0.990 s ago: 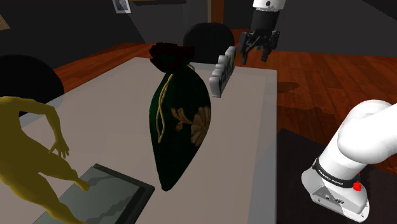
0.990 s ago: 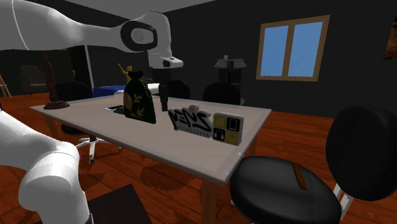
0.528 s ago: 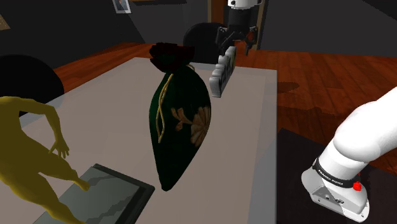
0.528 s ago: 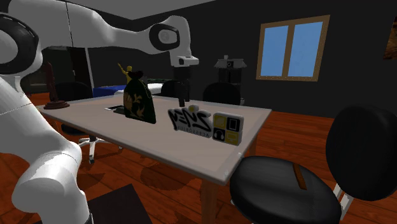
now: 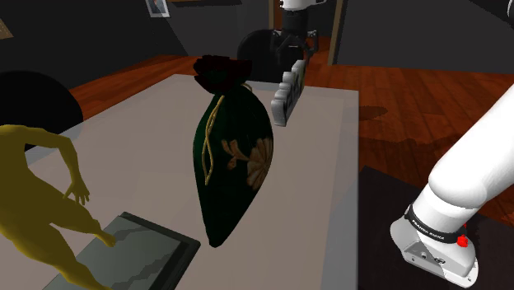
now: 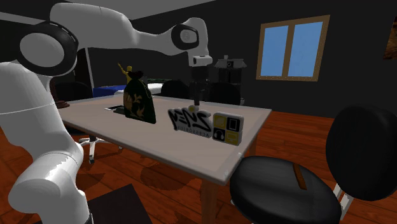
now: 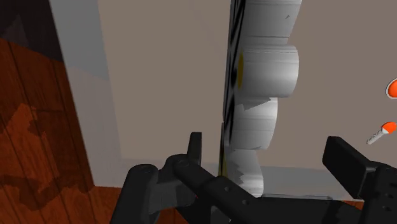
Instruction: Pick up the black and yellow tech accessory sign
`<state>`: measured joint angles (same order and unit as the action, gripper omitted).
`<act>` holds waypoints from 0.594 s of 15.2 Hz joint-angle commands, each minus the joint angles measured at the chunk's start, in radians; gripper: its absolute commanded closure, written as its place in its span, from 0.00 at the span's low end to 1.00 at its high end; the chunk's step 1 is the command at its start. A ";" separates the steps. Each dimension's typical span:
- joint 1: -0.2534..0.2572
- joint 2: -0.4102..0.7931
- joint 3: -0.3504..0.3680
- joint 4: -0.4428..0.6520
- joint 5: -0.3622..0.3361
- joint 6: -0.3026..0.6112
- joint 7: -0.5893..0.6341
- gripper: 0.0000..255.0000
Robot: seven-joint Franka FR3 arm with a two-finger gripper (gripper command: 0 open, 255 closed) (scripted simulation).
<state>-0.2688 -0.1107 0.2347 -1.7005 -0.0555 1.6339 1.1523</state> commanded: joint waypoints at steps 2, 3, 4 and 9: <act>-0.001 -0.002 0.000 -0.041 -0.001 0.038 0.012 0.00; -0.001 -0.005 0.000 -0.057 -0.001 0.052 0.012 0.00; -0.001 -0.007 0.000 -0.073 -0.001 0.066 0.013 0.00; 0.000 -0.012 0.000 -0.100 0.000 0.088 0.014 1.00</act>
<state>-0.2694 -0.1217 0.2342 -1.7981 -0.0554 1.7204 1.1660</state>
